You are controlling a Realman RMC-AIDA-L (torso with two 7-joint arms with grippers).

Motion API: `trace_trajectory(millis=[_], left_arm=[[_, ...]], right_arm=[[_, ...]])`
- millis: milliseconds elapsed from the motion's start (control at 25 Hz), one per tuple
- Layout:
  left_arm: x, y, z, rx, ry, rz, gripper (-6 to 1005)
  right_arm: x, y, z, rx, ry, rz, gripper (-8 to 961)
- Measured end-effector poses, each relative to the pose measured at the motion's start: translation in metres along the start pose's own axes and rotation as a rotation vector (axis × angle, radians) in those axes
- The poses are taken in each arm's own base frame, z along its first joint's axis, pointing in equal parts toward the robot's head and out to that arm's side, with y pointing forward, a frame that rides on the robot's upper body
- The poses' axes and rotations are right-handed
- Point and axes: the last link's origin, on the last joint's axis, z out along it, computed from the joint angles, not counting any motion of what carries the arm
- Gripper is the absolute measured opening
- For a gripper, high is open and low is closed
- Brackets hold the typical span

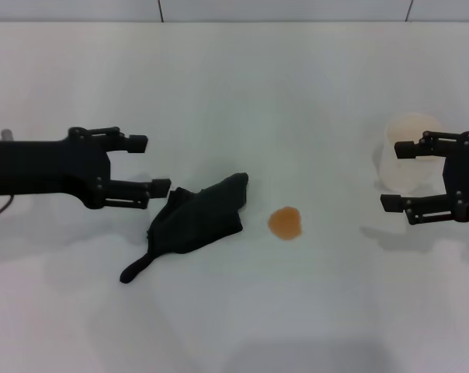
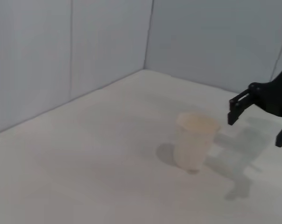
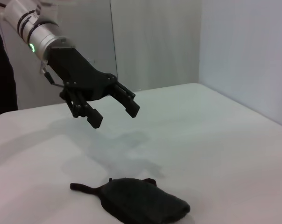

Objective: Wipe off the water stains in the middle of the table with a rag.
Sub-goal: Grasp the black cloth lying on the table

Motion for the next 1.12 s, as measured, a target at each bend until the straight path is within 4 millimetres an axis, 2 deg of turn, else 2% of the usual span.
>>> trace_trajectory(millis=[360, 800, 1120], left_arm=[[0.010, -0.010, 0.006, -0.005, -0.152, -0.039, 881], [0.015, -0.018, 0.034, -0.020, -0.278, -0.029, 879], [0.008, -0.017, 0.056, -0.021, -0.323, -0.009, 866]], right_arm=[[-0.005, 0.001, 0.004, -0.015, -0.017, 0.016, 857], [-0.008, 0.003, 0.006, -0.026, -0.035, 0.033, 856], [-0.009, 0.004, 0.007, -0.031, -0.043, 0.037, 856]])
